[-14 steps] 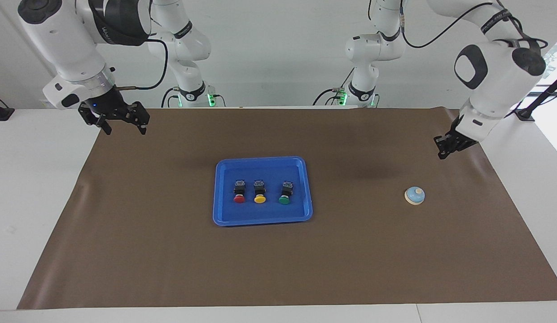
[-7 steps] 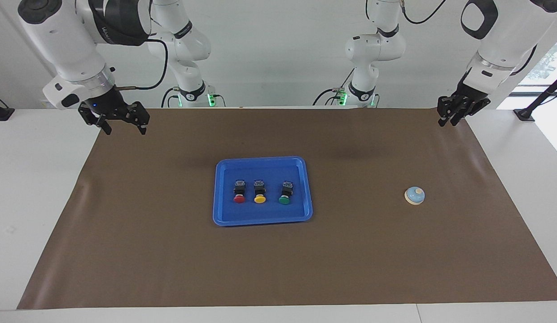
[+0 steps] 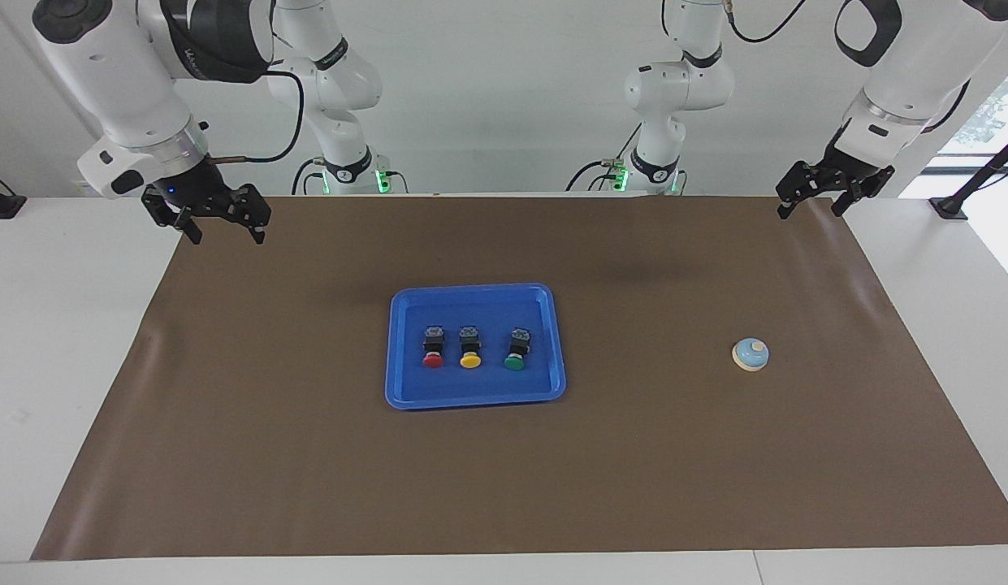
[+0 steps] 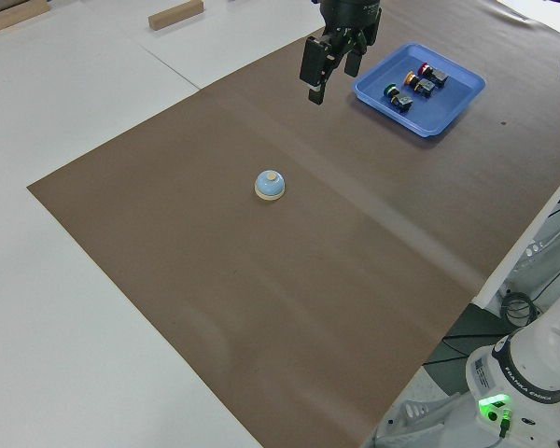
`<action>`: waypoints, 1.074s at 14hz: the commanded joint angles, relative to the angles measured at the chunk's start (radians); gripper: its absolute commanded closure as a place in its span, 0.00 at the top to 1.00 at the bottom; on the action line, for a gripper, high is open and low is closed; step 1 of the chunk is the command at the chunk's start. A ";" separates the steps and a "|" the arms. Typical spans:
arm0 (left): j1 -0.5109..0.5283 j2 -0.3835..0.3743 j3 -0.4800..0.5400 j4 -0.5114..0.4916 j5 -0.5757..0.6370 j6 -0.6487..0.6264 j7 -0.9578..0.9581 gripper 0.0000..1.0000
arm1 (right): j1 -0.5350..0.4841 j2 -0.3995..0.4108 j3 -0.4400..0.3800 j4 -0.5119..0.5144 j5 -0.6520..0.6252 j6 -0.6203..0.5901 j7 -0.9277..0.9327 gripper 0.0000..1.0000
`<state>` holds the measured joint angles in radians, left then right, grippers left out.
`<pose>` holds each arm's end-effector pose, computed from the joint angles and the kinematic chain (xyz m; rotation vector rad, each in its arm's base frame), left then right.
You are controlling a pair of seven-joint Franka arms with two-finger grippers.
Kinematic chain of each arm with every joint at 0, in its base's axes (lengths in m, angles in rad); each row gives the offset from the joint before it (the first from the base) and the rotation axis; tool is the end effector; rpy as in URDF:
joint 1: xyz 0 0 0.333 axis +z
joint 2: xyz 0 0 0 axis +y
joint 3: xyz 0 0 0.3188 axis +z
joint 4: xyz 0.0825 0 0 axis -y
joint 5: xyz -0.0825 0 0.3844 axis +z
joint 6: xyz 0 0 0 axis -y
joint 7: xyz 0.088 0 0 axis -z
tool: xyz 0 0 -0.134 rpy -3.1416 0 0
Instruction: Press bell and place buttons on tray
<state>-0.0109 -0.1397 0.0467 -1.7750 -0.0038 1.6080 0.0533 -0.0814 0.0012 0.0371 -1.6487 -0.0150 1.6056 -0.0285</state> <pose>0.5102 0.0192 0.5813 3.1297 -0.0279 -0.0422 0.5539 -0.0265 0.5658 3.1274 -0.0234 -0.0701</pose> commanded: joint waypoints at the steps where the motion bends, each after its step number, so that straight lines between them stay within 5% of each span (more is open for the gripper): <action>1: -0.011 0.026 0.007 0.039 -0.015 -0.039 -0.006 1.00 | -0.011 -0.010 0.012 -0.011 0.004 0.005 0.006 1.00; 15: -0.018 0.014 0.005 0.025 -0.015 -0.099 0.003 1.00 | -0.011 -0.012 0.012 -0.013 0.004 0.005 0.006 1.00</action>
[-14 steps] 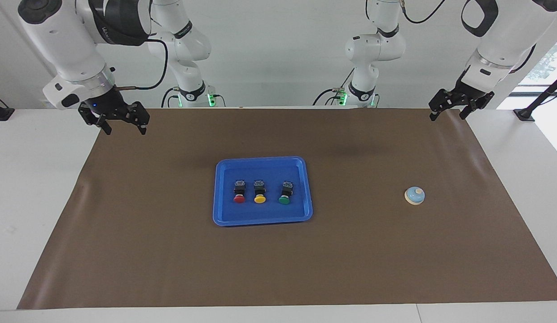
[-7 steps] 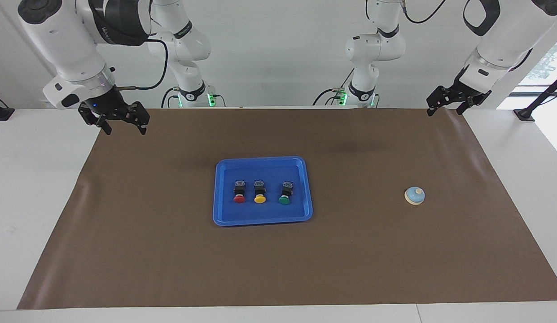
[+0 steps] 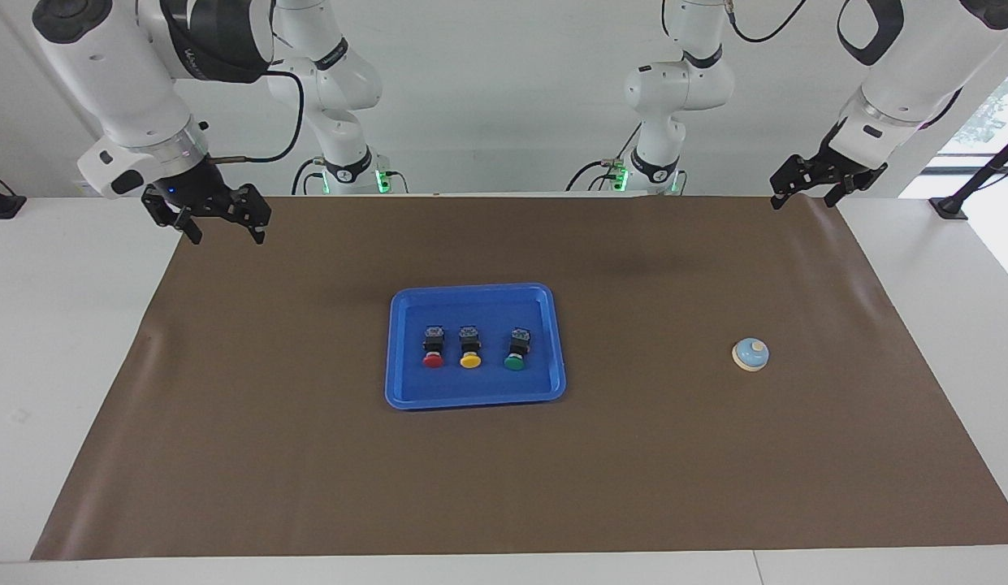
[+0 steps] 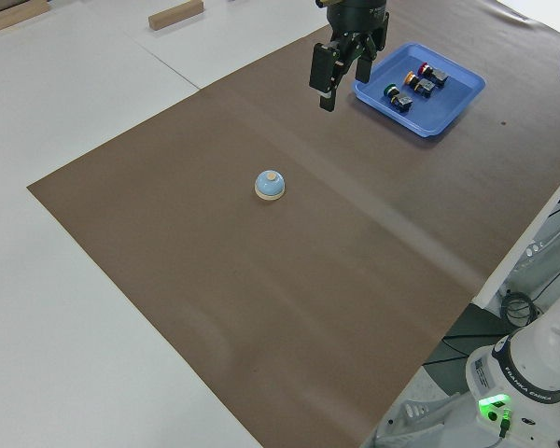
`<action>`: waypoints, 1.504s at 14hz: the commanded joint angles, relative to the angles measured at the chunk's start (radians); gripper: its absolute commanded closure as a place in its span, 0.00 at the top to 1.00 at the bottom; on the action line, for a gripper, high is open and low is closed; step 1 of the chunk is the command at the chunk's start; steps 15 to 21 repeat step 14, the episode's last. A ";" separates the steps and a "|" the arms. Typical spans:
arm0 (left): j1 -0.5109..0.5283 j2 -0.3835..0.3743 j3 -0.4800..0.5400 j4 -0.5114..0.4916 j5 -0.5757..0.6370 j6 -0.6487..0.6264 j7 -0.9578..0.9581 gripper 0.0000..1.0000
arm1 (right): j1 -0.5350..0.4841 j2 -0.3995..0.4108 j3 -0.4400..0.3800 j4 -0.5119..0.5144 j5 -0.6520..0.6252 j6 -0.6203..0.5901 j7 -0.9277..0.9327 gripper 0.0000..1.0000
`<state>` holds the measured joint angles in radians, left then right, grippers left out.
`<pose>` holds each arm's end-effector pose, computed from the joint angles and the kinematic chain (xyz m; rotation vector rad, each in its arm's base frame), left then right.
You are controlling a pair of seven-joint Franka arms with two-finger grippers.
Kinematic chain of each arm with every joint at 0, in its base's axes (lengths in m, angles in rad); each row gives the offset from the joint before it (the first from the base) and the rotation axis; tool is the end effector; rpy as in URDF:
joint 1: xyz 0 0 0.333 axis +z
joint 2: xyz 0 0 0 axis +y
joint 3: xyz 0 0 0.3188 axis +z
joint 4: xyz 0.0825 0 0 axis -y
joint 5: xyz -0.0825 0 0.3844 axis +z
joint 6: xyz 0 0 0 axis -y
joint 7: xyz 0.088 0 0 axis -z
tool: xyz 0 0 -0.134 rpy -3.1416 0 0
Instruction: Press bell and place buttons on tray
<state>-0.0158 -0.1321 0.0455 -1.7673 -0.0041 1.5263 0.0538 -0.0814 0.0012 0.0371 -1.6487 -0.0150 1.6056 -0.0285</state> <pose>0.5014 0.0156 0.5746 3.1221 -0.0387 -0.1696 0.5539 -0.0265 0.5658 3.1274 -0.0234 -0.0701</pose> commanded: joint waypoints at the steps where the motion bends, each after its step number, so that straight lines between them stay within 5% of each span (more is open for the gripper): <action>1: -0.013 0.006 0.007 0.017 -0.014 -0.017 0.004 1.00 | -0.011 -0.010 0.012 -0.013 0.004 0.005 0.006 1.00; 21: -0.027 0.008 0.007 0.022 -0.014 0.000 0.004 1.00 | -0.011 -0.012 0.012 -0.013 0.004 0.005 0.006 1.00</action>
